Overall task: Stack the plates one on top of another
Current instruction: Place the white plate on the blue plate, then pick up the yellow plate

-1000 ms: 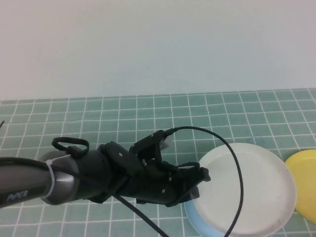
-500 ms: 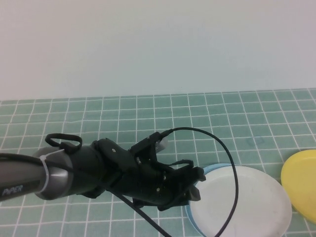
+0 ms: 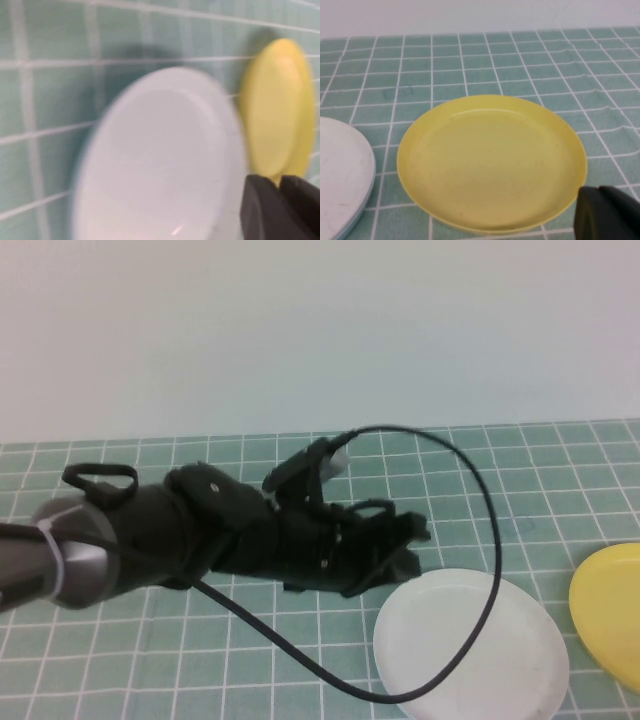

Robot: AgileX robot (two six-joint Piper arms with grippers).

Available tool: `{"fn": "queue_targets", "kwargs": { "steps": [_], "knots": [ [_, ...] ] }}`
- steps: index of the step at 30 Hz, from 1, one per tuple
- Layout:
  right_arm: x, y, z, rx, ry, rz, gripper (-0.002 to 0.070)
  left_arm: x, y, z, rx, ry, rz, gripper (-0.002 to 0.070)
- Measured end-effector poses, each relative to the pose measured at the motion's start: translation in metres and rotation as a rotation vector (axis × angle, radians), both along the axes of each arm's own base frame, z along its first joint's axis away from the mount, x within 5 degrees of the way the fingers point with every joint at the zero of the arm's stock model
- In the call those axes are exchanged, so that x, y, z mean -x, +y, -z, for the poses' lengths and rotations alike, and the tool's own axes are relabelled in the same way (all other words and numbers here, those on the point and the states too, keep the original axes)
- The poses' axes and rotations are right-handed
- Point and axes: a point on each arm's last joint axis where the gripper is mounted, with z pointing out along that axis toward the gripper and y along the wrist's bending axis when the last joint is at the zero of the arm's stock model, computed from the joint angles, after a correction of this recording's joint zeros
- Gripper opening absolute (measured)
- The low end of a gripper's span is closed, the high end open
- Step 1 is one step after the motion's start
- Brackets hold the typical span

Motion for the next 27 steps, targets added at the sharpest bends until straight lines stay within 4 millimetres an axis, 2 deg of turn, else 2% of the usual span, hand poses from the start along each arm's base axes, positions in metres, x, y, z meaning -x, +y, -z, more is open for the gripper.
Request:
{"fn": "queue_targets", "kwargs": {
  "steps": [2, 5, 11, 17, 23, 25, 27],
  "knots": [
    [0.0, 0.0, 0.0, 0.0, 0.0, 0.0, -0.0002, 0.0, -0.002, -0.015, 0.027, -0.03, 0.025, 0.0034],
    [0.0, 0.0, 0.0, 0.0, 0.0, 0.0, -0.0002, -0.001, -0.007, -0.04, 0.074, -0.083, 0.066, 0.0011],
    [0.0, 0.0, 0.0, 0.0, 0.0, 0.0, -0.0002, 0.005, -0.01, -0.097, 0.172, -0.199, 0.16, 0.0001],
    [0.0, 0.0, 0.0, 0.0, 0.0, 0.0, -0.0002, 0.016, -0.012, -0.146, 0.315, -0.239, 0.228, 0.0],
    [0.0, 0.0, 0.0, 0.0, 0.0, 0.0, -0.0002, 0.023, -0.016, -0.173, 0.567, -0.121, 0.19, 0.0],
    [0.0, 0.0, 0.0, 0.0, 0.0, 0.0, -0.0002, 0.022, -0.017, -0.177, 0.629, -0.08, 0.165, 0.0],
    [0.0, 0.0, 0.0, 0.0, 0.0, 0.0, -0.0002, 0.017, -0.015, -0.176, 0.623, -0.126, 0.167, 0.0]
  ]
}}
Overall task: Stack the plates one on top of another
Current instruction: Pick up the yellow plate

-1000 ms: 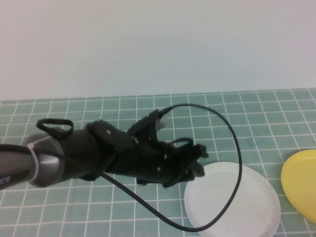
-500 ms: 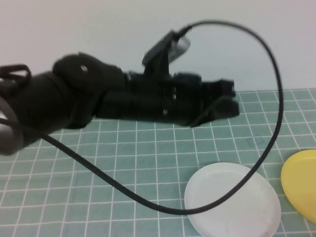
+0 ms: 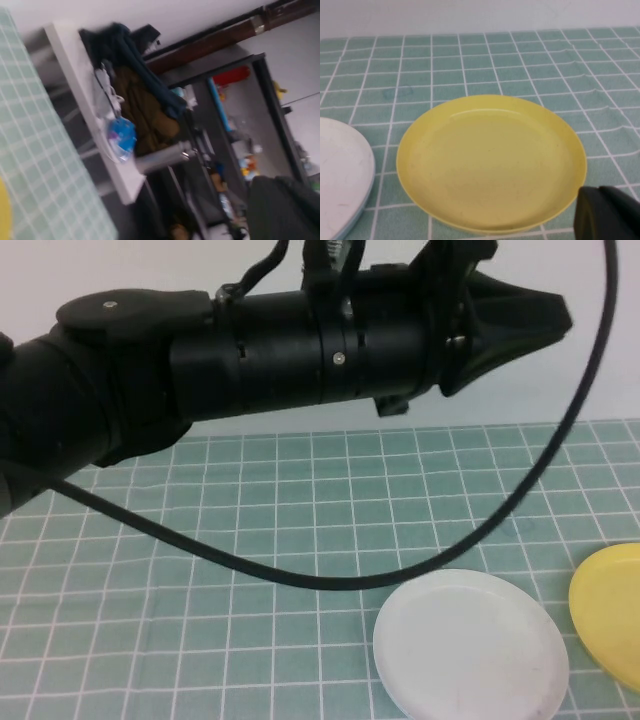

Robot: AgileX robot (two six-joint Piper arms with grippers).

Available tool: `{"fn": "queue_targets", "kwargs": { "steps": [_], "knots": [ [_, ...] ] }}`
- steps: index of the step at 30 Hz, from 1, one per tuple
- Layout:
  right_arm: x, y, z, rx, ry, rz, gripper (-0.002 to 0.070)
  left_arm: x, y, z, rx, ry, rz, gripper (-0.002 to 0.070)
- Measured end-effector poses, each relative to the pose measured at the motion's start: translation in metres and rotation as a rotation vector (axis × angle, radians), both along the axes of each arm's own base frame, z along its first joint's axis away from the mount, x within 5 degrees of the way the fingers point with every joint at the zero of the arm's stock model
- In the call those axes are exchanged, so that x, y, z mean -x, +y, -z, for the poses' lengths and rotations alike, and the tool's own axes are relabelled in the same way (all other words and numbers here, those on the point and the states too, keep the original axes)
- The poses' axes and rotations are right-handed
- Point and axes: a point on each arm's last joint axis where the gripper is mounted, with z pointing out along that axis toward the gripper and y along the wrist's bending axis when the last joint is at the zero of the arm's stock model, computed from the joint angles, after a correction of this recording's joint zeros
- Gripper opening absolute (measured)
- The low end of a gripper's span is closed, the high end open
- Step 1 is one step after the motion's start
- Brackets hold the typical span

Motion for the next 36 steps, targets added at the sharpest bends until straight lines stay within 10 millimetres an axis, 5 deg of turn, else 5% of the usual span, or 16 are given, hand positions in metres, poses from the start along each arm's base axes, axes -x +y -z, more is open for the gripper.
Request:
{"fn": "queue_targets", "kwargs": {
  "steps": [12, 17, 23, 29, 36],
  "knots": [
    [0.0, 0.0, 0.0, 0.0, 0.0, 0.0, -0.0002, -0.049, 0.059, 0.006, -0.141, -0.301, -0.135, 0.0],
    [0.0, 0.0, 0.0, 0.0, 0.0, 0.0, -0.0002, -0.053, 0.087, 0.014, -0.23, -0.367, -0.024, 0.0],
    [0.0, 0.0, 0.0, 0.0, 0.0, 0.0, -0.0002, -0.063, 0.106, 0.008, -0.347, -0.455, -0.182, 0.0],
    [0.0, 0.0, 0.0, 0.0, 0.0, 0.0, -0.0002, -0.052, 0.13, -0.011, -0.382, -0.531, -0.48, 0.0],
    [0.0, 0.0, 0.0, 0.0, 0.0, 0.0, -0.0002, 0.009, 0.159, -0.012, -0.498, -0.729, -0.56, 0.0]
  ]
}}
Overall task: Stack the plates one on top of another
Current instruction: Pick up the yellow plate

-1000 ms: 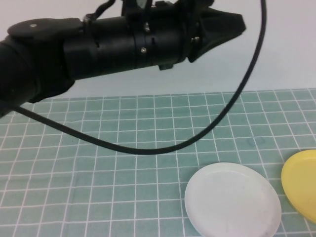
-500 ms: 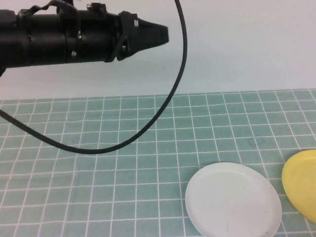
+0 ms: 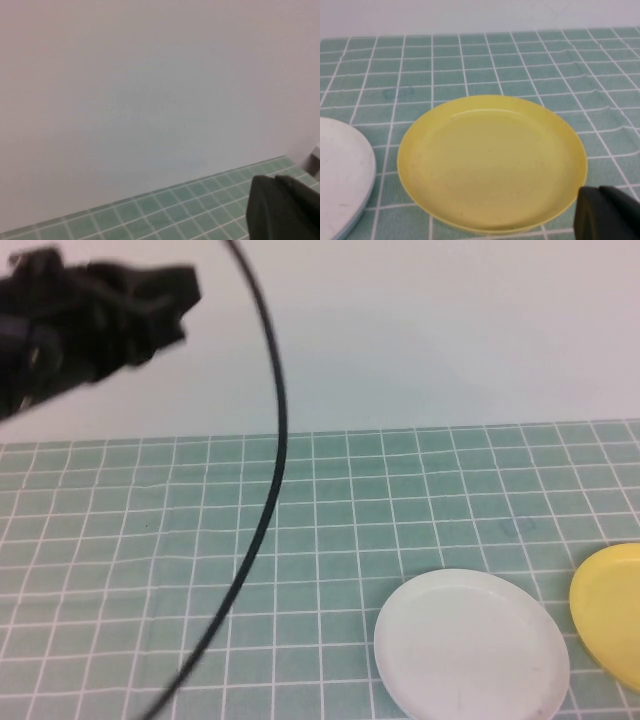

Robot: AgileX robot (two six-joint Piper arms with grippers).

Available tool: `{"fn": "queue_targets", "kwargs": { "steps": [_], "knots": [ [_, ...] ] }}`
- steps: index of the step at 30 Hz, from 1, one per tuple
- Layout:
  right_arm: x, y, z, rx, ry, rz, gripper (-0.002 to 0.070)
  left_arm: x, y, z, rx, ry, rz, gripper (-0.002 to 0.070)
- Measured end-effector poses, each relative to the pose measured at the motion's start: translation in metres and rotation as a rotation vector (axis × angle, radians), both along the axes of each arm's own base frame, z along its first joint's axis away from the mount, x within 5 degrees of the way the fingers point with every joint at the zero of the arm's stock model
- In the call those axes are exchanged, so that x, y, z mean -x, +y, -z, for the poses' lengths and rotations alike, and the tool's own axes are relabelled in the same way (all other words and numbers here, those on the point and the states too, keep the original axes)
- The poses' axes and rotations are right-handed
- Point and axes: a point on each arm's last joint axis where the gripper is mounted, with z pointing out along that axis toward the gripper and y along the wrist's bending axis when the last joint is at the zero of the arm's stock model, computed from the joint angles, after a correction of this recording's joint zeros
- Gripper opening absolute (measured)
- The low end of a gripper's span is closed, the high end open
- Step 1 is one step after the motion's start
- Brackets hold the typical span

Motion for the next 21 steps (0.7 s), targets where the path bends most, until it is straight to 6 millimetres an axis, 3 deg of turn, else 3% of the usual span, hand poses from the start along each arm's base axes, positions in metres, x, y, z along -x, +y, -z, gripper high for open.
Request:
{"fn": "queue_targets", "kwargs": {
  "steps": [12, 17, 21],
  "knots": [
    [0.0, 0.0, 0.0, 0.0, 0.0, 0.0, -0.0002, 0.121, 0.065, 0.051, 0.128, -0.133, -0.29, 0.0],
    [0.0, 0.0, 0.0, 0.01, 0.001, -0.004, -0.0002, 0.142, 0.077, 0.082, 0.136, -0.151, -0.361, 0.0],
    [0.0, 0.0, 0.0, 0.01, 0.001, -0.004, -0.0002, 0.143, 0.08, 0.115, 0.22, -0.033, -0.408, 0.0]
  ]
}}
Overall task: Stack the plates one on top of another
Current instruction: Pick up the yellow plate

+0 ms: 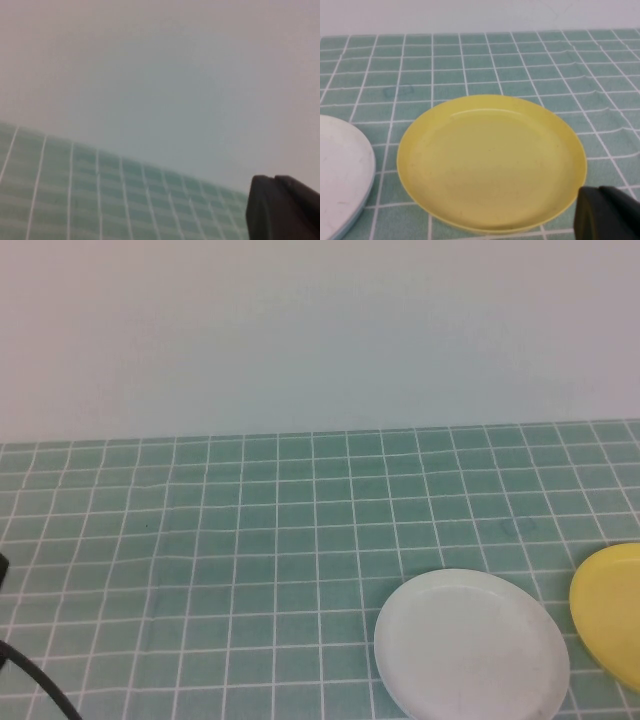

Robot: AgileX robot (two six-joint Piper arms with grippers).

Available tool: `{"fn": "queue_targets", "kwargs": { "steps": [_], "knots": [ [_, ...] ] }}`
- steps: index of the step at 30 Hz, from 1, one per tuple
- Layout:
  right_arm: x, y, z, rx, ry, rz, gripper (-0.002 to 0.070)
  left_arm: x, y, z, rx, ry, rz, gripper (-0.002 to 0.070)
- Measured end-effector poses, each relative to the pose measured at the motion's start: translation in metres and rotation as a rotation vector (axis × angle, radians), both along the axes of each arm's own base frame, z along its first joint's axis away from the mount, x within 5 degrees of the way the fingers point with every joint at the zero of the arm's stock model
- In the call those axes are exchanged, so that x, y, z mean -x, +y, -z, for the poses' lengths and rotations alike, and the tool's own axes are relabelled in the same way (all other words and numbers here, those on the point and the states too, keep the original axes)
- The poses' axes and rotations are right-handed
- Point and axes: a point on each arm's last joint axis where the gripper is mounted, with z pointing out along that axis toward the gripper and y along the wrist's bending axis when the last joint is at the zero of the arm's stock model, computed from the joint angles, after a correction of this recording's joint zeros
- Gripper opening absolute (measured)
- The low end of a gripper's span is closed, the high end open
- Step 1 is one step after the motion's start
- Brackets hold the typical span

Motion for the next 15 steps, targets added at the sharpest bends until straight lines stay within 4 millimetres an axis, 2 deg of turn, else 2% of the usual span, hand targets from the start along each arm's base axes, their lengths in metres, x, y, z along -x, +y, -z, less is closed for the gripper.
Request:
{"fn": "queue_targets", "kwargs": {
  "steps": [2, 8, 15],
  "knots": [
    [0.0, 0.0, 0.0, 0.0, 0.0, 0.0, -0.0002, 0.002, -0.001, 0.018, -0.005, 0.047, 0.01, 0.0],
    [0.0, 0.0, 0.0, 0.004, 0.0, -0.001, -0.0002, 0.012, 0.002, 0.053, 0.002, 0.168, 0.012, 0.0],
    [0.0, 0.0, 0.0, 0.004, 0.0, -0.001, -0.0002, 0.029, 0.014, 0.064, -0.132, 0.213, -0.074, -0.0001]
  ]
}}
